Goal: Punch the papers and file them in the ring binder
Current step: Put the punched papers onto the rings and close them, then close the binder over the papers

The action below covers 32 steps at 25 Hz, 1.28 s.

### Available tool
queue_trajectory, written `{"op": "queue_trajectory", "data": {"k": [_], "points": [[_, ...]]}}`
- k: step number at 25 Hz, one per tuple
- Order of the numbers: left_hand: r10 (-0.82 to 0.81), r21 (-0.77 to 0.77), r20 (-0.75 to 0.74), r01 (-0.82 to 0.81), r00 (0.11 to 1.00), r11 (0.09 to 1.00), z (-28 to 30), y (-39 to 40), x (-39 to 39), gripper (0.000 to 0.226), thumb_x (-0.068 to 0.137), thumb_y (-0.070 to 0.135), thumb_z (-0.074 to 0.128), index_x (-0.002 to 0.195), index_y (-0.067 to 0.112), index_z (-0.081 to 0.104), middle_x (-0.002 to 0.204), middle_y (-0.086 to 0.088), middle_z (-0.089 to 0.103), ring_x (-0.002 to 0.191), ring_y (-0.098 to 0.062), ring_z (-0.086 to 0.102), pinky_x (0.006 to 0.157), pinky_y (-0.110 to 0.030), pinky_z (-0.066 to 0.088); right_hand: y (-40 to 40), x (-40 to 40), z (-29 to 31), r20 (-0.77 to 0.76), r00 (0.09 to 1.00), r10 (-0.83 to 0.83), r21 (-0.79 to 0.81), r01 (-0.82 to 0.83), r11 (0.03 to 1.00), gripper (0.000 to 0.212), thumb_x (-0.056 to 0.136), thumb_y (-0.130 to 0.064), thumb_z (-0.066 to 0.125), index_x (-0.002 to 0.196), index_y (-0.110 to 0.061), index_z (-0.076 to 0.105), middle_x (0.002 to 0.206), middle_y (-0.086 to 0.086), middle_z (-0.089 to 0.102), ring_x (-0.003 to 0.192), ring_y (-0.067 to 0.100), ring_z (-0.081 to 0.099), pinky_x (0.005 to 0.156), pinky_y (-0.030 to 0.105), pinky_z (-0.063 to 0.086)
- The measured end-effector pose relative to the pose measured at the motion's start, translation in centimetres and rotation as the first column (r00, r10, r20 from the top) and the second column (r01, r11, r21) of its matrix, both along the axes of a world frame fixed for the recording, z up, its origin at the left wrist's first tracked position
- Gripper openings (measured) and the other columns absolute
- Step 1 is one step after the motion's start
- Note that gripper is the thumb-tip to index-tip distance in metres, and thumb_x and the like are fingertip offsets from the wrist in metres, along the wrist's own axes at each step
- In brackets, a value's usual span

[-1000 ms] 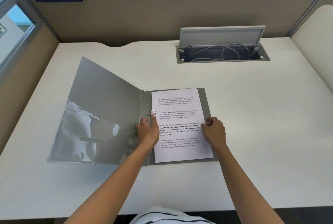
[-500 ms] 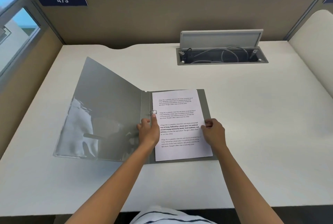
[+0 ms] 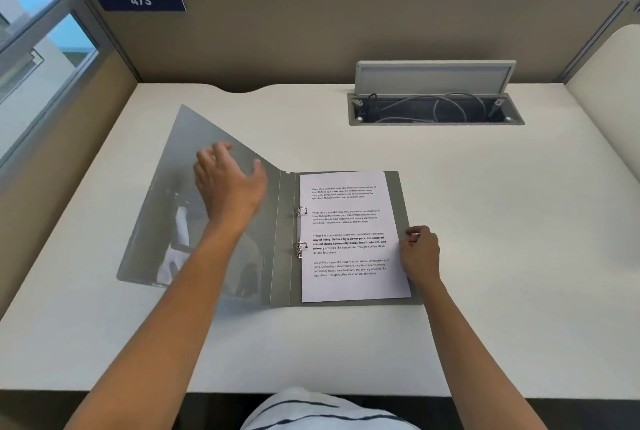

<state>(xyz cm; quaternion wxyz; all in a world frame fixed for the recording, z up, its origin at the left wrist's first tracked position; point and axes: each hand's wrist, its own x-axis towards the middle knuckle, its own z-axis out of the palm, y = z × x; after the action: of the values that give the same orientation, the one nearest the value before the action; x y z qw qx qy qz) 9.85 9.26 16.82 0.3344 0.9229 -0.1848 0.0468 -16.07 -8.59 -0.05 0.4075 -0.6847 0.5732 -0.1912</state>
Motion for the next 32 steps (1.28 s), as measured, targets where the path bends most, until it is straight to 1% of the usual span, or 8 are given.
{"op": "queue_trajectory", "data": {"k": [3, 6, 9, 12, 15, 21, 26, 32], "points": [[0.089, 0.202, 0.140, -0.116, 0.986, 0.972, 1.5, 0.9, 1.9, 0.059, 0.087, 0.043, 0.061, 0.134, 0.011, 0.045, 0.150, -0.021, 0.037, 0.146, -0.041, 0.024, 0.120, -0.058, 0.004, -0.2, 0.1, -0.2, -0.003, 1.000, -0.007, 0.000, 0.007, 1.000, 0.024, 0.091, -0.002, 0.055, 0.114, -0.001, 0.057, 0.112, 0.023, 0.058, 0.087, 0.029, 0.058, 0.076, 0.029, 0.041], [0.167, 0.379, 0.107, -0.195, 0.980, 0.905, 2.6, 2.2, 3.3, 0.074, 0.088, 0.048, 0.060, 0.146, 0.010, 0.036, 0.160, -0.024, 0.023, 0.151, -0.044, 0.006, 0.115, -0.068, -0.006, -0.3, 0.1, -0.3, -0.011, 1.000, -0.006, 0.006, 0.006, 1.000, 0.023, 0.090, -0.003, 0.055, 0.113, -0.001, 0.057, 0.111, 0.023, 0.057, 0.089, 0.032, 0.059, 0.076, 0.031, 0.043], [0.240, 0.438, -0.007, -0.213, 0.971, 0.873, 3.6, 3.1, 4.2, 0.080, 0.088, 0.048, 0.060, 0.149, 0.009, 0.028, 0.158, -0.024, 0.021, 0.147, -0.046, 0.015, 0.112, -0.072, 0.009, -0.4, 0.1, -0.6, -0.023, 1.000, -0.007, 0.000, 0.007, 1.000, 0.024, 0.090, -0.003, 0.055, 0.113, 0.000, 0.057, 0.112, 0.023, 0.058, 0.091, 0.035, 0.060, 0.077, 0.032, 0.045], [0.211, 0.408, -0.110, -0.150, 0.971, 0.900, 4.4, 3.3, 4.3, 0.078, 0.089, 0.048, 0.059, 0.147, 0.006, 0.027, 0.151, -0.025, 0.026, 0.138, -0.044, 0.030, 0.106, -0.060, 0.033, -0.5, 0.2, -0.5, -0.033, 0.999, -0.010, 0.004, 0.010, 1.000, 0.024, 0.090, -0.003, 0.054, 0.113, 0.000, 0.056, 0.112, 0.021, 0.056, 0.091, 0.033, 0.058, 0.077, 0.032, 0.043], [0.121, 0.400, -0.154, -0.050, 0.981, 0.915, 5.2, 2.8, 3.5, 0.079, 0.091, 0.053, 0.055, 0.149, 0.008, 0.027, 0.149, -0.024, 0.033, 0.136, -0.043, 0.035, 0.105, -0.057, 0.037, -0.5, 0.2, -0.4, -0.029, 1.000, -0.010, 0.008, 0.010, 1.000, 0.023, 0.090, -0.005, 0.055, 0.113, -0.001, 0.056, 0.112, 0.021, 0.056, 0.092, 0.035, 0.060, 0.077, 0.034, 0.045], [-0.090, 0.226, -0.295, 0.161, 0.951, 0.961, 9.1, 1.3, 1.0, 0.078, 0.089, 0.063, 0.053, 0.150, 0.021, 0.029, 0.151, -0.013, 0.040, 0.136, -0.037, 0.042, 0.108, -0.051, 0.042, -0.5, 0.1, -0.3, -0.026, 1.000, -0.017, 0.036, 0.018, 0.999, 0.024, 0.090, -0.006, 0.056, 0.113, -0.003, 0.055, 0.112, 0.022, 0.057, 0.094, 0.036, 0.061, 0.080, 0.037, 0.049], [-0.365, -0.160, -0.481, 0.330, 0.797, 0.930, 10.1, 0.1, -1.1, 0.076, 0.085, 0.072, 0.051, 0.148, 0.035, 0.028, 0.137, 0.004, 0.055, 0.122, -0.024, 0.055, 0.108, -0.049, 0.043, -0.5, 0.1, -0.1, -0.018, 1.000, -0.024, 0.046, 0.025, 0.999, 0.023, 0.088, -0.007, 0.058, 0.111, -0.005, 0.056, 0.109, 0.021, 0.060, 0.091, 0.034, 0.060, 0.075, 0.033, 0.043], [-0.504, -0.238, -0.625, 0.469, 0.596, 0.850, 3.4, -3.2, -4.6, 0.099, 0.076, 0.092, 0.020, 0.148, 0.029, 0.044, 0.153, 0.009, 0.045, 0.142, -0.015, 0.039, 0.119, -0.040, 0.026, -1.0, -0.3, 1.0, -0.003, 0.999, -0.032, 0.067, 0.032, 0.997, 0.019, 0.091, -0.009, 0.059, 0.109, -0.003, 0.062, 0.094, 0.008, 0.063, 0.090, 0.028, 0.059, 0.077, 0.029, 0.039]]}}
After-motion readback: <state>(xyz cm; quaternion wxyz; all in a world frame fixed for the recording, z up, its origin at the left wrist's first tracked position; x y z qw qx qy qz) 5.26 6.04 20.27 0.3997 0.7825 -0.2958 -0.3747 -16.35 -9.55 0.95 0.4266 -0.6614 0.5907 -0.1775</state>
